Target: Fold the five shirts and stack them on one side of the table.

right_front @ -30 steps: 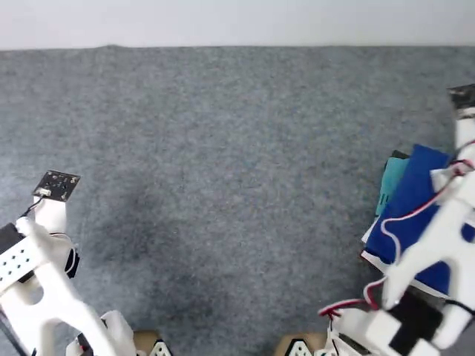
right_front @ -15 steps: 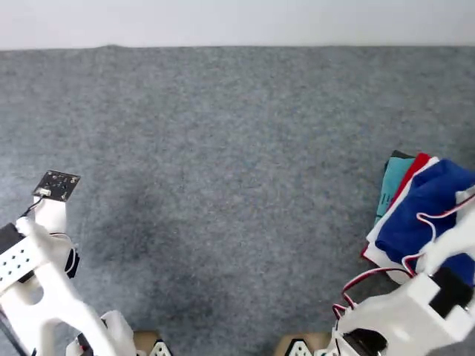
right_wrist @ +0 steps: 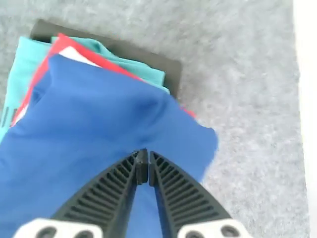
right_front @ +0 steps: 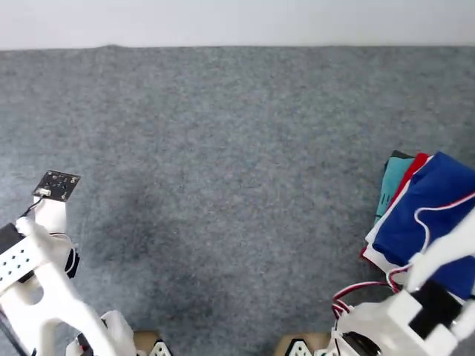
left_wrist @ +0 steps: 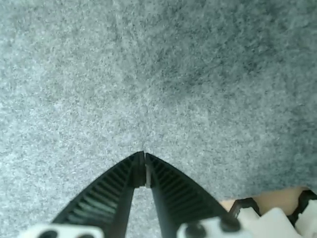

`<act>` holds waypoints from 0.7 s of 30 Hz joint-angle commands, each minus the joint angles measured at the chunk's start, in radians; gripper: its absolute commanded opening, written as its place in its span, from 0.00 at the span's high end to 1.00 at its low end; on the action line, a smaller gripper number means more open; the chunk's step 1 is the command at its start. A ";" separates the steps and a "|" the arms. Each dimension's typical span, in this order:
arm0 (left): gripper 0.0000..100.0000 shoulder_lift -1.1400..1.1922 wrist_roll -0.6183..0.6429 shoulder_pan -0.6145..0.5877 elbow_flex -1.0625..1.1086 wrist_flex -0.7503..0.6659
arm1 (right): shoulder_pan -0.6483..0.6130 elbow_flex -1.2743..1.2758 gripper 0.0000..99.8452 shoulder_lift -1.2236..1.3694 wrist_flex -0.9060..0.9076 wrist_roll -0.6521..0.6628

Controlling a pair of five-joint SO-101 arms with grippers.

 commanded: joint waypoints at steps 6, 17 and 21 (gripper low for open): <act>0.99 -0.026 0.002 0.006 -0.004 -0.008 | 0.134 0.120 0.99 0.171 -0.254 0.009; 0.99 -0.026 0.002 0.003 -0.008 -0.008 | 0.022 -0.046 0.99 0.113 -0.070 0.000; 0.99 -0.026 0.002 0.006 -0.012 -0.008 | -0.085 -0.058 0.99 0.031 -0.021 -0.002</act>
